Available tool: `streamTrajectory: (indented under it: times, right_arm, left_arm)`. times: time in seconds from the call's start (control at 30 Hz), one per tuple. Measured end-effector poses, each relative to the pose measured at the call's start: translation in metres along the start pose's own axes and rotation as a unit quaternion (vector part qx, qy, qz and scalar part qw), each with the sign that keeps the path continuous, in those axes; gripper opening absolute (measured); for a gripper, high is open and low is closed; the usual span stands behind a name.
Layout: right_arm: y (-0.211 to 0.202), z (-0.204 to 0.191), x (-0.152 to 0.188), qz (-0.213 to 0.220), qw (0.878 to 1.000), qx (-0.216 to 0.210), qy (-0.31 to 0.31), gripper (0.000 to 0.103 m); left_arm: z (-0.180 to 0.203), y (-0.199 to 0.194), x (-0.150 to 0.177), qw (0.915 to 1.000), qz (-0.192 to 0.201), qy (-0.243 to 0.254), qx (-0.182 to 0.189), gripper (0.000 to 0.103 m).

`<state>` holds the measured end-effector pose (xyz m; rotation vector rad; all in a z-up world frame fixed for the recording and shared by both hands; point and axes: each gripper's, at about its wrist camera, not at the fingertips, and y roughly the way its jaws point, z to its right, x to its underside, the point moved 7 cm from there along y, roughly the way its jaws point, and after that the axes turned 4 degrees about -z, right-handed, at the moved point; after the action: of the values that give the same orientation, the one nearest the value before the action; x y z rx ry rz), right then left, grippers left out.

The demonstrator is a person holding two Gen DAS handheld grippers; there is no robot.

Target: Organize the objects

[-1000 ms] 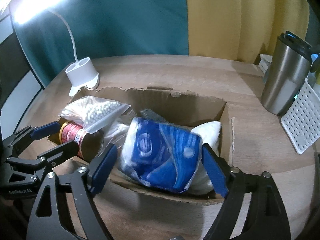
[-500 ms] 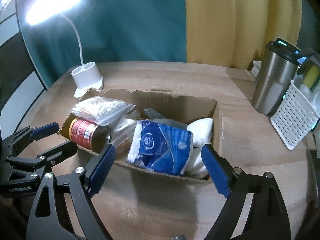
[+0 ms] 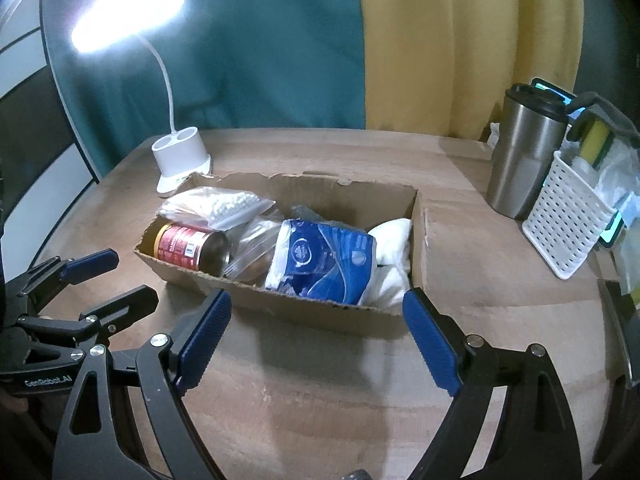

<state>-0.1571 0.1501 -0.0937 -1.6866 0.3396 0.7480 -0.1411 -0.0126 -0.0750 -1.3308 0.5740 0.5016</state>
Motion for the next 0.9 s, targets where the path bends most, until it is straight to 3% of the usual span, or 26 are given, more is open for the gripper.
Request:
streamTrajectory:
  times: [0.6, 0.9]
  right_arm:
    - [-0.033, -0.011, 0.035, 0.002, 1.0, 0.015, -0.01, 0.09]
    - [-0.042, -0.016, 0.048, 0.005, 1.0, 0.007, -0.002, 0.09]
  left_arm:
    - [0.015, -0.023, 0.028, 0.9997, 0.008, 0.002, 0.021, 0.083]
    - [0.014, -0.037, 0.039, 0.9998, 0.013, 0.009, 0.014, 0.083]
